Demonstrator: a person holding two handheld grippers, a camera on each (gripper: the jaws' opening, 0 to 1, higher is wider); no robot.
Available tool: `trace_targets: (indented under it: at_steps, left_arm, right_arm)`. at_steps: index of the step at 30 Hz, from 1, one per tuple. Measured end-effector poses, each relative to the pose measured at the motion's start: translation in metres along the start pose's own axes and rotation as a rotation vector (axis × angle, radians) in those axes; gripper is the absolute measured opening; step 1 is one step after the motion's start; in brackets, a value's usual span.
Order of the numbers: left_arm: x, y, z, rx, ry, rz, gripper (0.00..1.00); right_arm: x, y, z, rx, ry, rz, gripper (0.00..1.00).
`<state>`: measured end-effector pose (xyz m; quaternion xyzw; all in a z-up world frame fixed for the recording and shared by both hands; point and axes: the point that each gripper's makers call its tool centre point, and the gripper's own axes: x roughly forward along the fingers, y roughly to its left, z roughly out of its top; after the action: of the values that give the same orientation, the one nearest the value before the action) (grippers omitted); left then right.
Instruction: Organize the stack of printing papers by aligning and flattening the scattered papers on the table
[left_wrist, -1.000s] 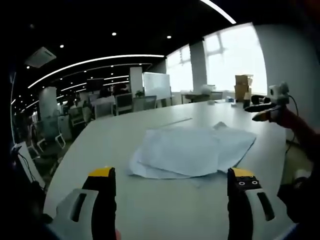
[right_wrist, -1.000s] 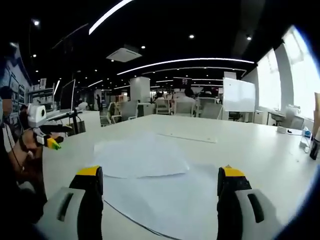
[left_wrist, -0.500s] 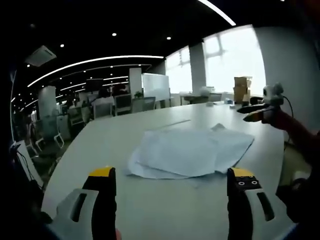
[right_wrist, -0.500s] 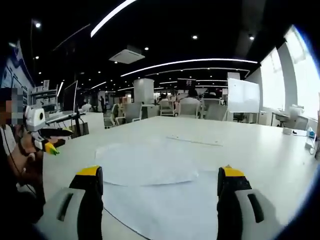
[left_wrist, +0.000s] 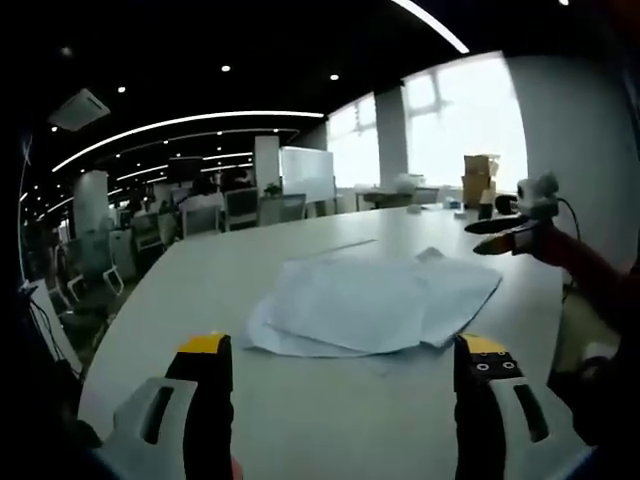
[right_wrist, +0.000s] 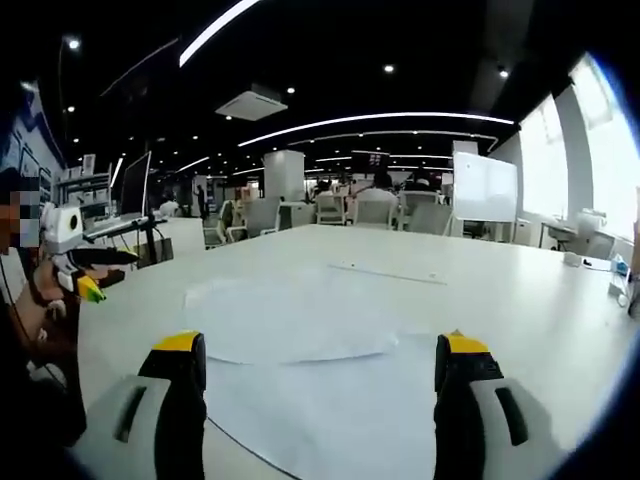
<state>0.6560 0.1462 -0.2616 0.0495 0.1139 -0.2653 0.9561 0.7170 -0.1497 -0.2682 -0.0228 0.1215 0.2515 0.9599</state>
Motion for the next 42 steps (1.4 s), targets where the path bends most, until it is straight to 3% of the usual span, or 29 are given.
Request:
trace_targets:
  at_steps: [26,42]
  left_arm:
    - [-0.005,0.001,0.008,0.014,-0.013,0.003,0.94]
    - [-0.008,0.001,0.013,0.029,-0.017,0.000,0.94]
  right_arm:
    - [0.036,0.003,0.017,-0.017,-0.011,0.010,0.90]
    - [0.061,0.000,0.012,0.002,0.028,0.026,0.90]
